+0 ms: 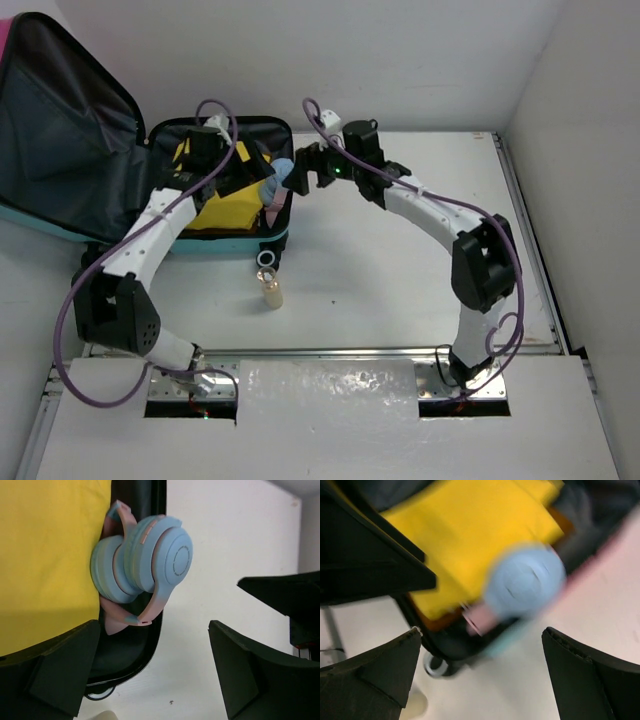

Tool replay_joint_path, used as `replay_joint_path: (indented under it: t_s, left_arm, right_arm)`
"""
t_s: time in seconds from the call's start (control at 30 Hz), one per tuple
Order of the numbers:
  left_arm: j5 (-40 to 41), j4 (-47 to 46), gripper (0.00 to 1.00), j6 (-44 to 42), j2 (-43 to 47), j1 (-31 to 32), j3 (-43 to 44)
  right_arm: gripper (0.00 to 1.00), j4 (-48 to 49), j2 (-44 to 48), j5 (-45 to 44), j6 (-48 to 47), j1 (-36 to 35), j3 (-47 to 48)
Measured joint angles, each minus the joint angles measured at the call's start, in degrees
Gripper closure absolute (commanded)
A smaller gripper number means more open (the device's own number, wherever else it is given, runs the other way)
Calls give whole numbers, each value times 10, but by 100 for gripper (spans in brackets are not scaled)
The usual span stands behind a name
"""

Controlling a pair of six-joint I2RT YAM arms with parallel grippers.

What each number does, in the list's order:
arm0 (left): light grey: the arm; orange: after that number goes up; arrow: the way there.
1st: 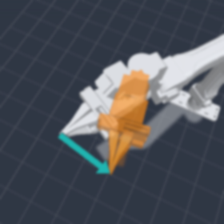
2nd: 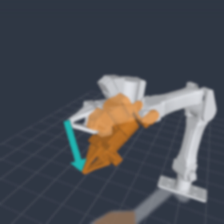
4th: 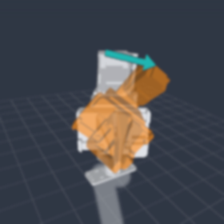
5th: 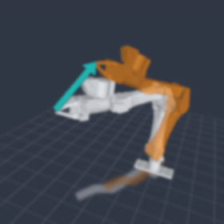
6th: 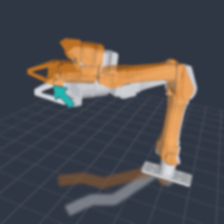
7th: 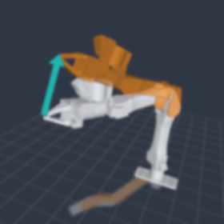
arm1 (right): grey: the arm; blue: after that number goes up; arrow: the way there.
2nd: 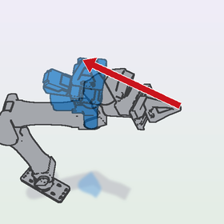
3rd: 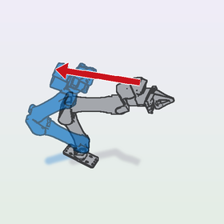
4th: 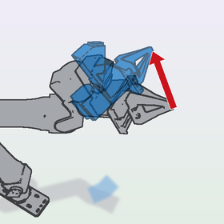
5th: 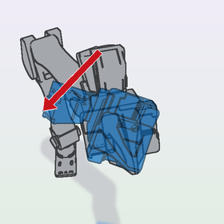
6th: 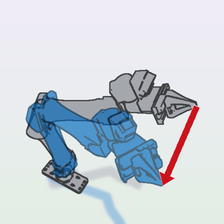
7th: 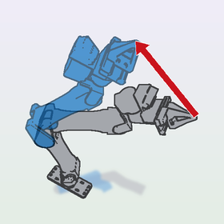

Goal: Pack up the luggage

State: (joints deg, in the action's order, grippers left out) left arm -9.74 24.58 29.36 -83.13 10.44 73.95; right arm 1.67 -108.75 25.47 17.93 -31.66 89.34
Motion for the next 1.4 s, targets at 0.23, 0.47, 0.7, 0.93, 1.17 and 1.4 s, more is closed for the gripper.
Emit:
replay_joint_path:
  t_s: [0.23, 0.47, 0.7, 0.93, 1.17, 1.4]
  left_arm:
    - [51, 29, 41, -16, -82, 82, 38]
    - [127, 68, 54, -38, -130, 132, 74]
    - [228, 112, 36, -37, -156, 140, 74]
    - [267, 117, 36, -42, -159, 140, 79]
    - [248, 117, 52, -56, -197, 147, 106]
    - [259, 113, 47, -66, -237, 163, 127]
  right_arm:
    - [9, -26, 74, -100, 7, 34, -144]
    - [8, -18, 159, -135, 0, 40, -212]
    - [4, -9, 242, -150, -6, 72, -274]
    - [2, -6, 265, -150, -19, 75, -296]
    - [1, -14, 274, -150, -28, 75, -321]
    - [1, -17, 296, -149, -34, 75, -328]
